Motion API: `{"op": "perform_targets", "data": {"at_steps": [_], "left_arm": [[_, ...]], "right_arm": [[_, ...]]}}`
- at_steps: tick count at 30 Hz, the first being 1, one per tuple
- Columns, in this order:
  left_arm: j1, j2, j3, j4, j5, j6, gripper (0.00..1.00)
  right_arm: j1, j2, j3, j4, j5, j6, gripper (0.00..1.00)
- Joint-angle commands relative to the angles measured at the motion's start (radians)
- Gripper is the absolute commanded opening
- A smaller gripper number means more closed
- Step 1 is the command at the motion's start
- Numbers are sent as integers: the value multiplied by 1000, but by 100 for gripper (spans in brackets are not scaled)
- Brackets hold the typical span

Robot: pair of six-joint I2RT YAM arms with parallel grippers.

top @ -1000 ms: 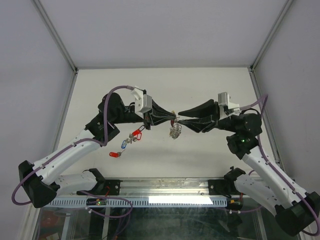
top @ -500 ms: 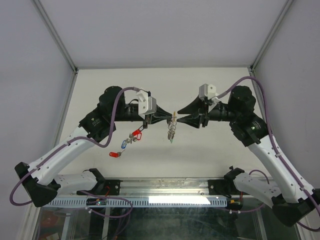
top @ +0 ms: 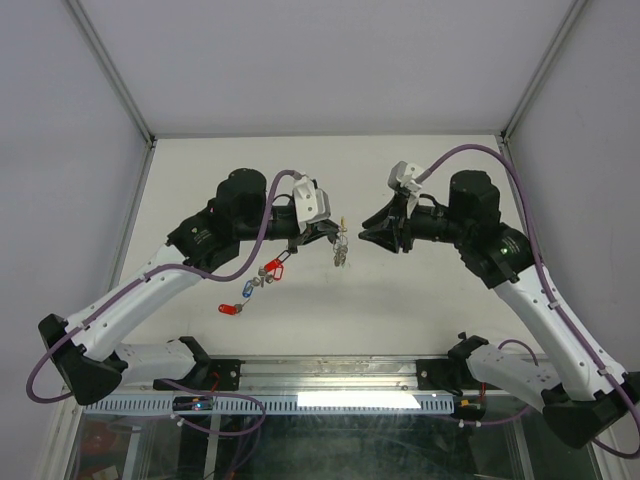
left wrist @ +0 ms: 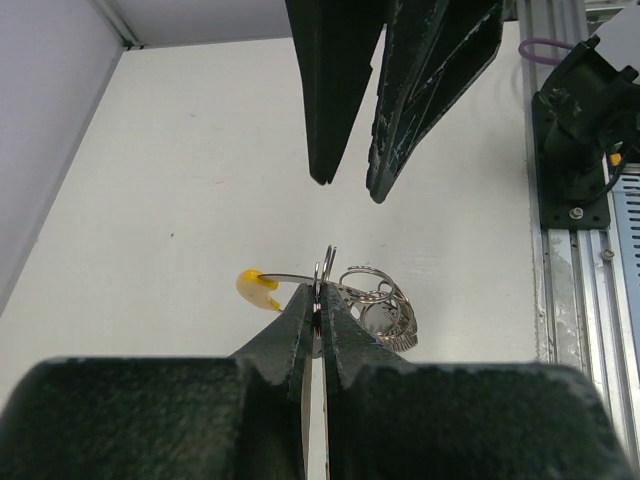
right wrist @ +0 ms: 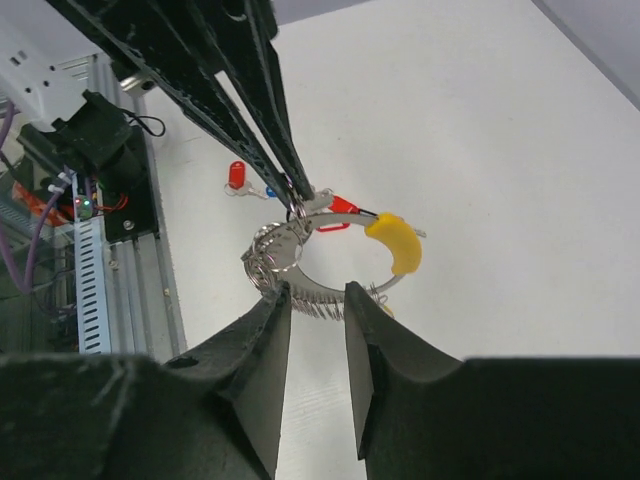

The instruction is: Put the keys on the keyring

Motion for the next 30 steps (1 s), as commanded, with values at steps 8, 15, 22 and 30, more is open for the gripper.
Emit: {"op": "perform_targets", "data": {"at_steps": [8, 15, 22, 30], "left_arm": [[-13, 9, 57, 1, -44, 6, 0], [-12, 18, 70, -11, -31, 14, 0], [-12, 23, 84, -36, -11, 46, 0], [-12, 31, 103, -87, 5, 90, 0]], "right_arm": [[5, -74, -21, -38, -5, 68, 44], [10, -55, -45, 84, -24, 21, 46], [103, 16, -27, 107, 74, -109, 45], [155, 56, -3, 112, 148, -200, 37]]}}
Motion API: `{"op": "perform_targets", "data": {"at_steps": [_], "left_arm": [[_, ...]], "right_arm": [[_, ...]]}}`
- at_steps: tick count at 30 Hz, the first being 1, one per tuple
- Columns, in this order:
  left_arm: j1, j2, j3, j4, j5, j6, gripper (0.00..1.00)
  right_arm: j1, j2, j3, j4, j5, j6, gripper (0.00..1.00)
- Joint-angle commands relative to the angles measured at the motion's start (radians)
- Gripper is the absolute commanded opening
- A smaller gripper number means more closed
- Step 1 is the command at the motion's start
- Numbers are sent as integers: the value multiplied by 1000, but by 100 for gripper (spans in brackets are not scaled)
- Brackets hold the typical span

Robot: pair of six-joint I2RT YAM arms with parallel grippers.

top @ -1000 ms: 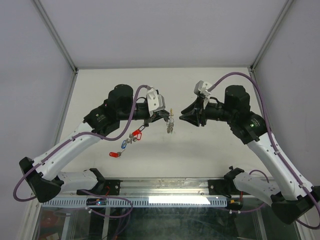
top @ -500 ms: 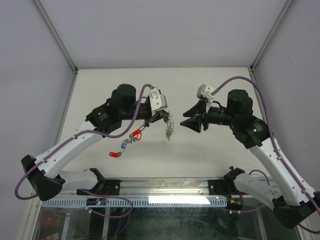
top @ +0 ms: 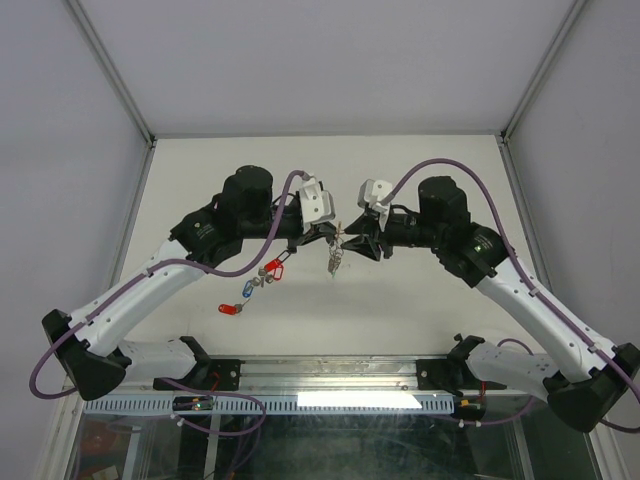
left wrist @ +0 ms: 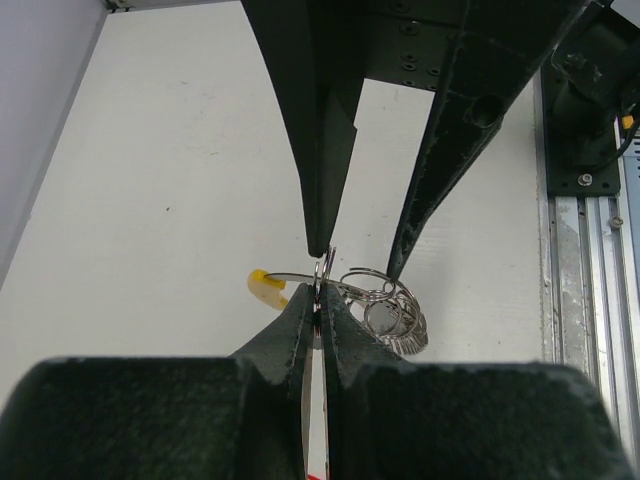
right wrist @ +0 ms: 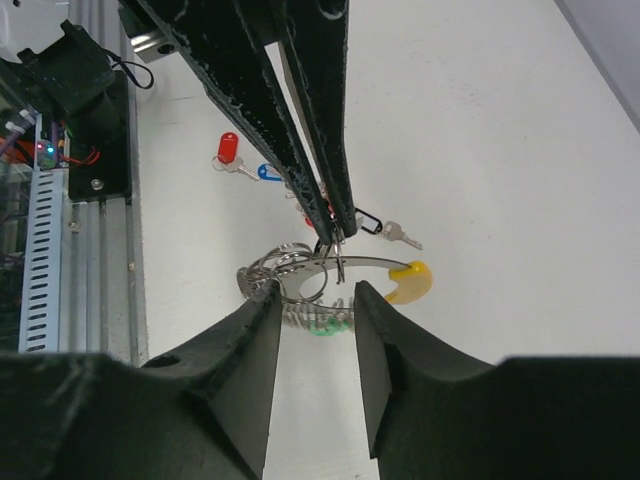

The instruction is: Put the keys on the keyring

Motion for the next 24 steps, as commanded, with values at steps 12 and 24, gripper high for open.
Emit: {"op": "perform_targets", "data": {"at_steps": [12, 24], "left_arm": [[-16, 2, 68, -12, 54, 52, 0], [-22, 5, 74, -30, 54, 57, 0]], "right_arm": [[34, 13, 64, 61, 74, -84, 29], [77, 71, 111, 16, 100, -119, 17]]}}
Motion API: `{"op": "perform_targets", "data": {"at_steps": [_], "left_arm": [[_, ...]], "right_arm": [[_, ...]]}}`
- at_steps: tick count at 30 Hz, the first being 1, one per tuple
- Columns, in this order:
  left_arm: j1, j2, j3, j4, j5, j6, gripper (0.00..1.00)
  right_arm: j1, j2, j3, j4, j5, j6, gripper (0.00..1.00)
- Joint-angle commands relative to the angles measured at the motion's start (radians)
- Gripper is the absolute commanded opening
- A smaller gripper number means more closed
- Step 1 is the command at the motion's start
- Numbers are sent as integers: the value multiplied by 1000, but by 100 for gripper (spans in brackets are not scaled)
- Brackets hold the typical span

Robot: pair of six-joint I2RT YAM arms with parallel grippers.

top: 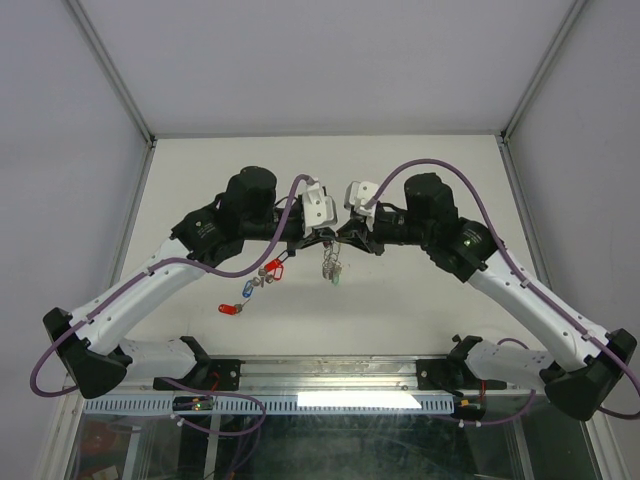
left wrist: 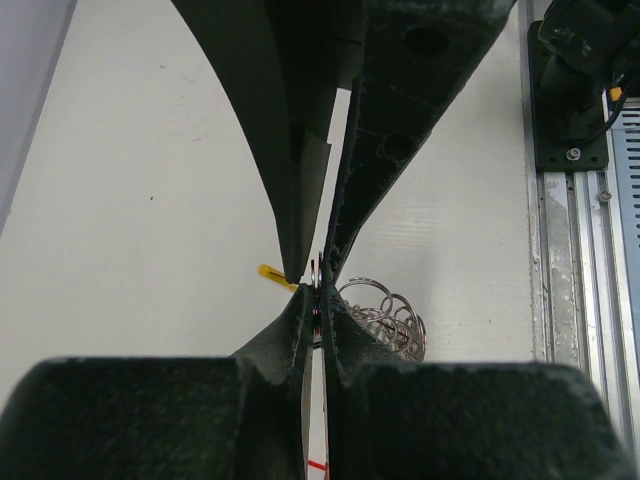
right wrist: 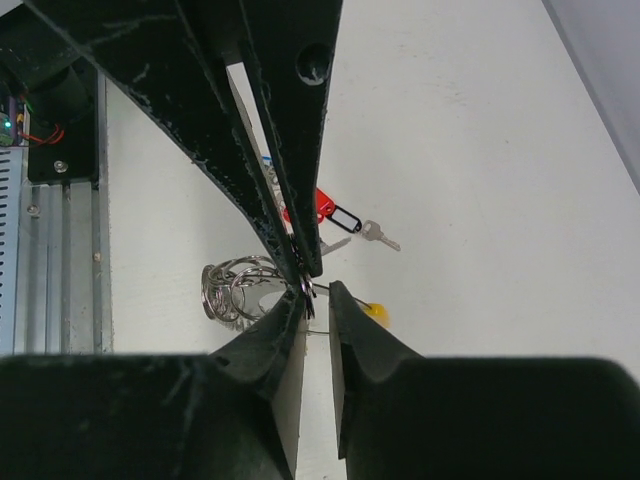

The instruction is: Put the keys on the keyring

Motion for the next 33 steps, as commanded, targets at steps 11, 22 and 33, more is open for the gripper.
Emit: {"op": "perform_targets", "data": {"at_steps": [11, 22, 33], "left_arm": [[-13, -7, 53, 35, 35, 16, 0], [-13, -85, -4, 93, 51, 6, 28], [-13, -96, -18, 74, 88, 44, 31]], "right_arm": [[21, -13, 64, 25, -1, -53, 0], [21, -70, 32, 45, 8, -77, 0], [21, -92, 27, 30, -2, -102, 0]]}}
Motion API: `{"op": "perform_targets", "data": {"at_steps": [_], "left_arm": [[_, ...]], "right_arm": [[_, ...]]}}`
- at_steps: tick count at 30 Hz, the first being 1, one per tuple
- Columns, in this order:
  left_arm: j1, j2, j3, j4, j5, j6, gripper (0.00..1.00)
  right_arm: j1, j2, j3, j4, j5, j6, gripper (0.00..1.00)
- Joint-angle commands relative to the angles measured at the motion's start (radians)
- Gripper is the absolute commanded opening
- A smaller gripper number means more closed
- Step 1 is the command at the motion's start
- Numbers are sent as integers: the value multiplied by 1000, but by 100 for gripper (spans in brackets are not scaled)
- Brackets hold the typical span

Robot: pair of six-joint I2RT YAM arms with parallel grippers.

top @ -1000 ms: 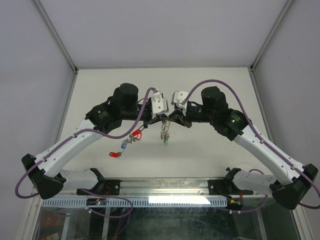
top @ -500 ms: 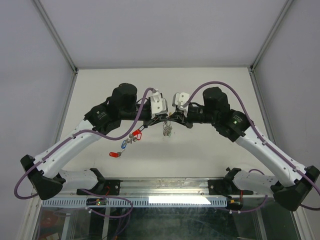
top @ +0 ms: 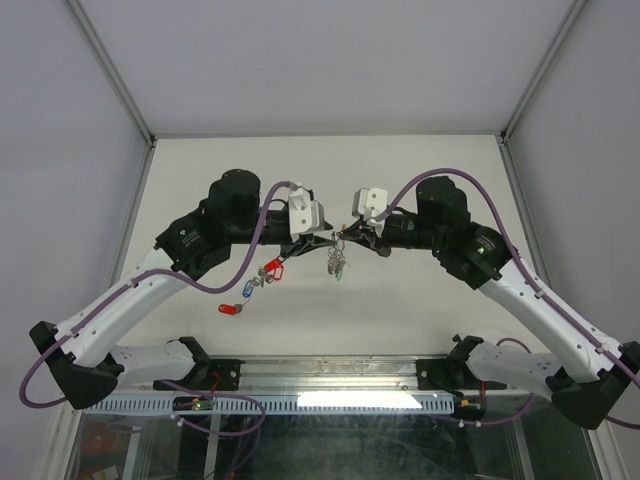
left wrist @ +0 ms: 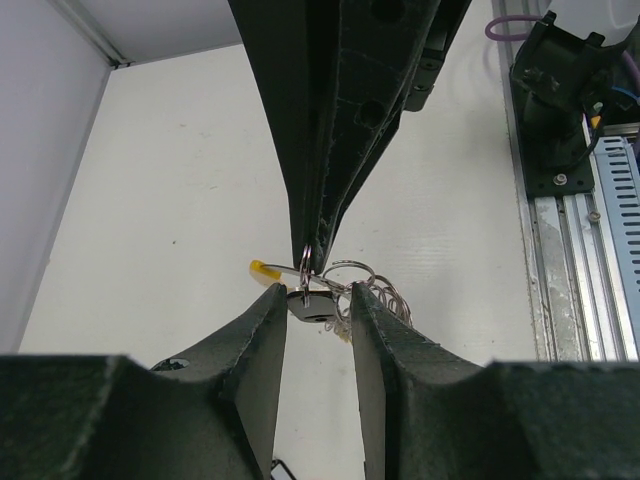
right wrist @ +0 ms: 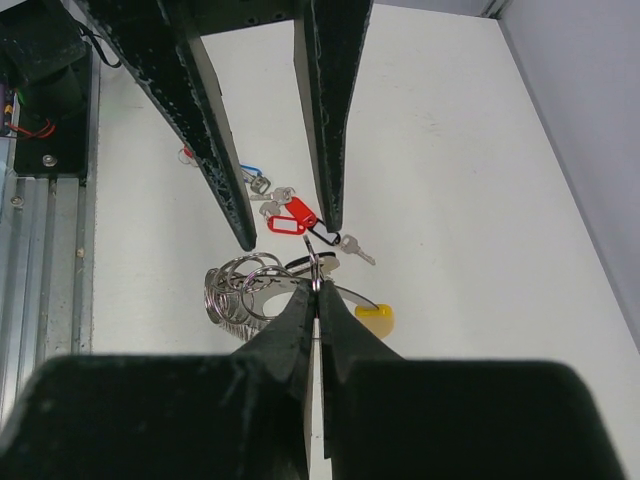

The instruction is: Put the keys on the keyring

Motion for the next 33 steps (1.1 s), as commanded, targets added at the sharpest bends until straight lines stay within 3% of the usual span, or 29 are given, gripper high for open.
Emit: {"op": "perform_targets", "data": {"at_steps": [1, 17, 24, 33], "left_arm": [[-12, -14, 3, 25, 48, 30, 31], [-11, 12, 17, 20, 41, 34, 17], [-11, 15, 17, 20, 37, 35, 0], [-11, 9, 11, 20, 14, 36, 0]], "right_arm": [[6, -36, 13, 58, -12, -22, 0], [6, -44, 18, 58, -37, -7, 0], [6, -45, 19, 58, -44, -4, 0], [6, -60, 19, 61, -46, -1, 0]]}}
